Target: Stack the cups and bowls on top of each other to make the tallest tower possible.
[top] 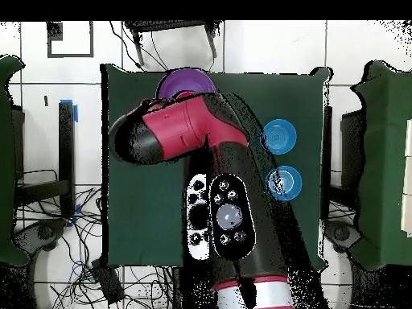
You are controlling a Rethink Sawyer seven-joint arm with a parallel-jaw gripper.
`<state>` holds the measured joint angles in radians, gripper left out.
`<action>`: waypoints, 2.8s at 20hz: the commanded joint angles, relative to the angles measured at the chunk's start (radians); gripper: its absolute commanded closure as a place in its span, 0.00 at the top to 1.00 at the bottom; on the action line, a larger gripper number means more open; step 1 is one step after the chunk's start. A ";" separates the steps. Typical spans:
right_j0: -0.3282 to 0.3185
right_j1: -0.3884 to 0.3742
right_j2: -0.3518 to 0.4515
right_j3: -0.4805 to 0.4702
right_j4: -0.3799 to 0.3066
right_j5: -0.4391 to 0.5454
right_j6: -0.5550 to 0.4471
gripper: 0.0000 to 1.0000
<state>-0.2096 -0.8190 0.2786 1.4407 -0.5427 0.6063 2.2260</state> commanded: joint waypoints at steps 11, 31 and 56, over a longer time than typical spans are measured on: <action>-0.145 -0.052 0.266 0.193 0.073 0.140 -0.341 1.00; -0.242 -0.066 0.370 0.189 0.029 0.209 -0.399 1.00; -0.436 -0.035 0.476 0.135 -0.023 0.276 -0.643 1.00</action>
<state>-0.6355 -0.9034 0.7187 1.5668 -0.4839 0.7423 1.9141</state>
